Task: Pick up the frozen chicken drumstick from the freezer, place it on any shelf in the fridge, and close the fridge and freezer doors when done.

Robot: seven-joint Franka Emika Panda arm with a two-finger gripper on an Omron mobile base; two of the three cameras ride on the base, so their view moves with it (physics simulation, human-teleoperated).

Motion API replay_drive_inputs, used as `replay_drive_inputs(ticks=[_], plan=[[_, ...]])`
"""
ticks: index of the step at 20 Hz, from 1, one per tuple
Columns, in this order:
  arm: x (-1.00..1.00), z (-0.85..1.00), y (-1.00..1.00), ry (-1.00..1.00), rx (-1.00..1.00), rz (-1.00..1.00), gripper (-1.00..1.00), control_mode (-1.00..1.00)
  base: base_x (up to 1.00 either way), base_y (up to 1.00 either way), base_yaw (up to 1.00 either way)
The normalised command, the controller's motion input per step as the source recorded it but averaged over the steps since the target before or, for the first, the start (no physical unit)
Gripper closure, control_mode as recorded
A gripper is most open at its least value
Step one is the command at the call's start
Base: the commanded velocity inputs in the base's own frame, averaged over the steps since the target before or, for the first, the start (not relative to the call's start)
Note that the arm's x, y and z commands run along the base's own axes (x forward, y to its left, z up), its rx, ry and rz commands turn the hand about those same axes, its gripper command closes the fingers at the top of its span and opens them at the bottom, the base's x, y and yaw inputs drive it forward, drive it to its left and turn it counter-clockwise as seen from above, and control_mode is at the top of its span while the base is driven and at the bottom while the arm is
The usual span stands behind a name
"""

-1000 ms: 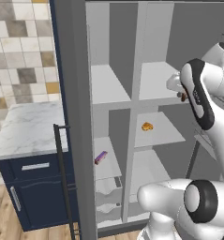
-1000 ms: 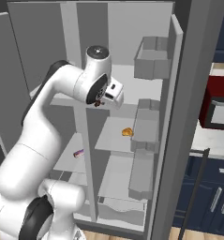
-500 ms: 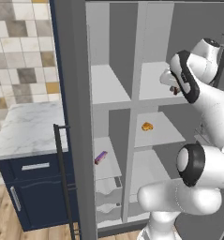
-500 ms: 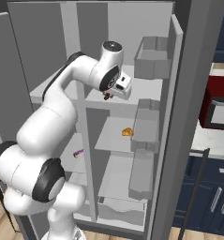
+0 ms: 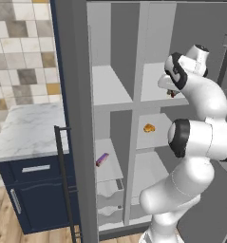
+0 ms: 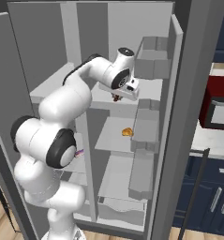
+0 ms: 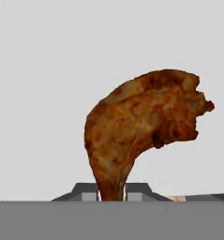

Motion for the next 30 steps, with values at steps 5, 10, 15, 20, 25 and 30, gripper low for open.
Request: replay_drive_inputs(ticks=[5,10,15,20,25,30], plan=[[0.84,-0.53,0.0,0.0,0.0,0.05,1.0,-1.0,0.0,0.0,0.0],[0.6,-0.47,0.0,0.0,0.0,0.06,1.0,-1.0,0.0,0.0,0.0],[0.63,-0.53,0.14,0.02,0.0,0.04,-1.0,-1.0,0.0,0.0,0.0],[-0.14,-0.48,0.5,-0.07,-0.05,0.0,-1.0,-1.0,0.0,0.0,0.0],[-0.4,-0.23,0.31,-0.1,-0.03,0.0,-1.0,-1.0,0.0,0.0,0.0],[-0.84,-0.02,-0.02,-0.21,0.0,-0.08,-1.0,-1.0,0.0,0.0,0.0]])
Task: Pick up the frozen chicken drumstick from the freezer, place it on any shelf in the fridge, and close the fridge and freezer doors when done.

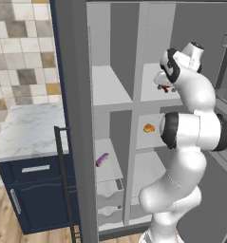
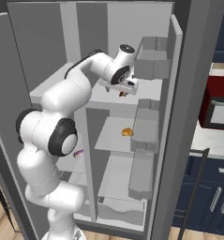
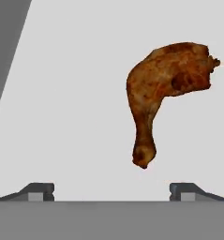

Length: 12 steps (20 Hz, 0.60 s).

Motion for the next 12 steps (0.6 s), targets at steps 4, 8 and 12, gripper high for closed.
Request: replay_drive_inputs(ticks=[4,8,12], plan=[[-0.99,0.0,0.0,-0.21,0.0,-0.14,-1.0,-1.0,0.0,0.0,0.0],[-1.0,0.0,0.42,-0.11,-0.04,-0.11,-1.0,-1.0,0.0,0.0,0.0],[-1.0,0.01,0.35,-0.06,-0.05,-0.12,-1.0,-1.0,0.0,0.0,0.0]])
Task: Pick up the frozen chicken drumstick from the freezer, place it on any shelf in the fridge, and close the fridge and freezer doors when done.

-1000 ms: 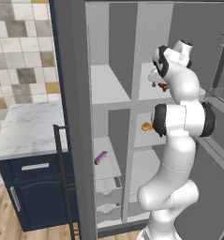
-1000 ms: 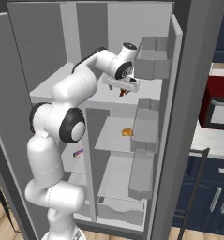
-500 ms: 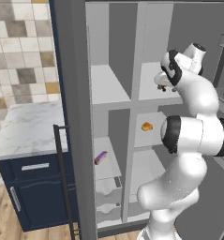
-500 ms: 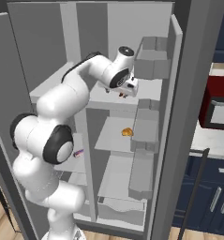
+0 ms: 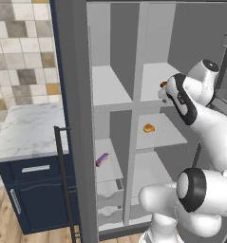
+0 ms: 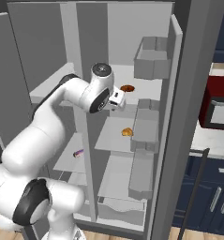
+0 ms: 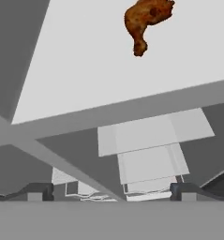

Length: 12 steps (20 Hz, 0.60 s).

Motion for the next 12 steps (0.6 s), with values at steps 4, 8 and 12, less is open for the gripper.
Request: replay_drive_inputs(ticks=[4,8,12], plan=[[-1.0,0.05,0.09,-0.05,-0.05,-0.07,-1.0,-1.0,0.0,0.0,0.0],[-0.94,0.01,0.28,0.0,-0.03,-0.04,-1.0,-1.0,0.0,0.0,0.0],[-0.35,0.0,0.47,0.04,-0.04,0.0,-1.0,-1.0,0.0,0.0,0.0]])
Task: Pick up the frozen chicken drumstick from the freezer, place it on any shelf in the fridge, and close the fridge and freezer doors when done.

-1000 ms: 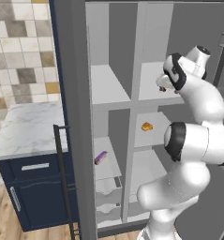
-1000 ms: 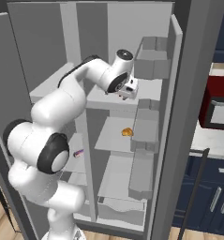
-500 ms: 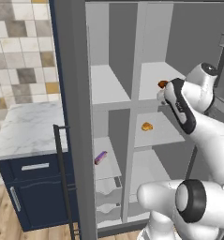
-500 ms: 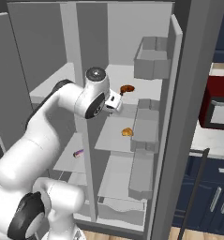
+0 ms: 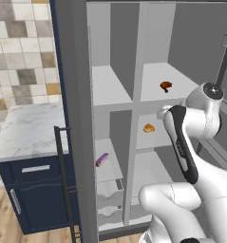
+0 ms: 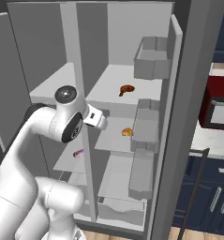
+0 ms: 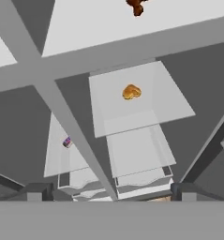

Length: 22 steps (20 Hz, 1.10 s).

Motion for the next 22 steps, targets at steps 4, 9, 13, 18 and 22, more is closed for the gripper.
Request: replay_drive_inputs(ticks=[4,9,13,18,22], plan=[[0.0,-0.01,0.09,0.04,0.0,0.0,-1.0,-1.0,0.0,0.0,0.0],[0.03,0.0,0.05,0.1,-0.01,0.0,-1.0,-1.0,0.0,0.0,0.0],[-0.36,0.0,0.0,-0.02,0.0,0.0,-1.0,1.0,-0.5,-0.03,-0.03],[0.0,0.0,0.0,0.0,0.0,0.0,-1.0,1.0,-0.84,-0.16,-0.03],[0.0,0.0,0.0,0.0,0.0,0.0,-1.0,1.0,-0.23,-0.03,0.09]])
